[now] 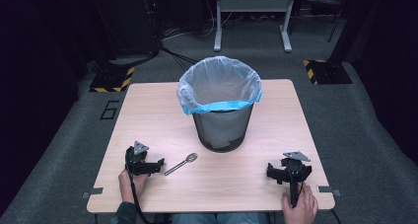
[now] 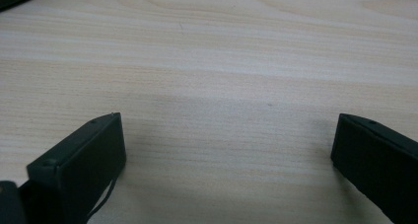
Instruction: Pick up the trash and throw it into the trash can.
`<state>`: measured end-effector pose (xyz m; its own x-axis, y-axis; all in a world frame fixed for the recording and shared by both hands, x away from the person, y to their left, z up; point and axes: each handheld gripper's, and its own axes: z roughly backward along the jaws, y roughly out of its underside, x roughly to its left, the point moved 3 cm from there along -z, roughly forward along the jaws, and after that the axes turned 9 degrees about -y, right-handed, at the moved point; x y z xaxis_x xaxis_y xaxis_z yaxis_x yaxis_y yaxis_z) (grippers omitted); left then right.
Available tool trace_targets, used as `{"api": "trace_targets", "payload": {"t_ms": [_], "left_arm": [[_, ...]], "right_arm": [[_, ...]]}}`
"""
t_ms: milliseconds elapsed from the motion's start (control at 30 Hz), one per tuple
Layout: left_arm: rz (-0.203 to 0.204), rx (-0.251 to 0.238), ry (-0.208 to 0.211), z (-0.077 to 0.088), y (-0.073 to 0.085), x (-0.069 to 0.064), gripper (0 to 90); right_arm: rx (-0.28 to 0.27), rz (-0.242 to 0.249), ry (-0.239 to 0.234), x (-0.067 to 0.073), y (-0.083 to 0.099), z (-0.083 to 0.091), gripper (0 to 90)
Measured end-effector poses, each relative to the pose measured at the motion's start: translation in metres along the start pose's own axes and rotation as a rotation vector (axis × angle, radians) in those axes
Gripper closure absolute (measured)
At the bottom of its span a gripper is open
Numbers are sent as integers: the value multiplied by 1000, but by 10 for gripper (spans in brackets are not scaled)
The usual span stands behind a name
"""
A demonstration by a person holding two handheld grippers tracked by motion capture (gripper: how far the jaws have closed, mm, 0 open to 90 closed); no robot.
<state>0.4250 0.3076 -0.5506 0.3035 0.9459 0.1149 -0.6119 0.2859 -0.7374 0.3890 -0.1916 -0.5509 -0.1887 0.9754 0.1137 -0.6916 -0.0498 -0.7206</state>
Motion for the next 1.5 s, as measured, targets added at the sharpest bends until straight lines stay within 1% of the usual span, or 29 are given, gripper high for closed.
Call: {"api": "trace_targets", "payload": {"t_ms": [67,133,167,200,367,433,467,633,733,833,933,1033,1067,1100,1167,1233,1267,1300,1400,1433,1467,1500], "left_arm": [[-13,0,-1,1,0,0,82],[-4,1,-2,0,0,0,80],[6,8,6,0,0,1,80],[12,10,-1,0,0,1,79],[16,12,0,1,1,1,78],[11,8,11,1,1,0,78],[-1,11,13,2,1,1,78],[6,8,28,2,2,2,77],[20,10,34,3,2,1,77],[13,12,43,7,2,0,72],[1,6,45,11,-2,-2,69],[-4,-9,52,15,-8,-5,69],[-6,-17,60,16,-11,-8,73],[-6,-17,60,16,-11,-8,73],[-7,-23,72,17,-15,-14,73],[-21,-24,82,17,-18,-19,73],[-31,-25,89,16,-21,-24,71],[-31,-25,89,16,-21,-24,70],[-42,-22,113,15,-23,-34,66],[-55,-22,116,14,-24,-36,66],[-50,-17,127,14,-24,-39,65],[-63,-16,132,13,-24,-42,64]], "right_arm": [[0,-1,0,0,0,0,0],[0,-3,2,0,0,0,0],[0,-3,2,0,0,0,0],[0,-5,1,0,0,0,0],[0,-6,2,1,0,0,0],[0,-6,2,1,0,0,0],[0,-6,2,1,0,0,0],[0,-6,2,1,0,0,0],[0,-6,2,1,0,0,0],[0,-6,2,1,0,0,0],[0,-7,3,1,0,0,0],[0,-7,3,1,0,0,0],[0,-7,3,1,0,0,0],[0,-7,3,1,0,0,0],[0,-7,3,1,0,0,0],[0,-7,3,1,0,0,0],[0,-7,3,1,0,0,0],[0,-7,3,1,0,0,0],[0,-7,3,1,0,0,0],[0,-8,3,1,0,0,0],[0,-7,3,1,0,0,0],[0,-7,3,1,0,0,0]]}}
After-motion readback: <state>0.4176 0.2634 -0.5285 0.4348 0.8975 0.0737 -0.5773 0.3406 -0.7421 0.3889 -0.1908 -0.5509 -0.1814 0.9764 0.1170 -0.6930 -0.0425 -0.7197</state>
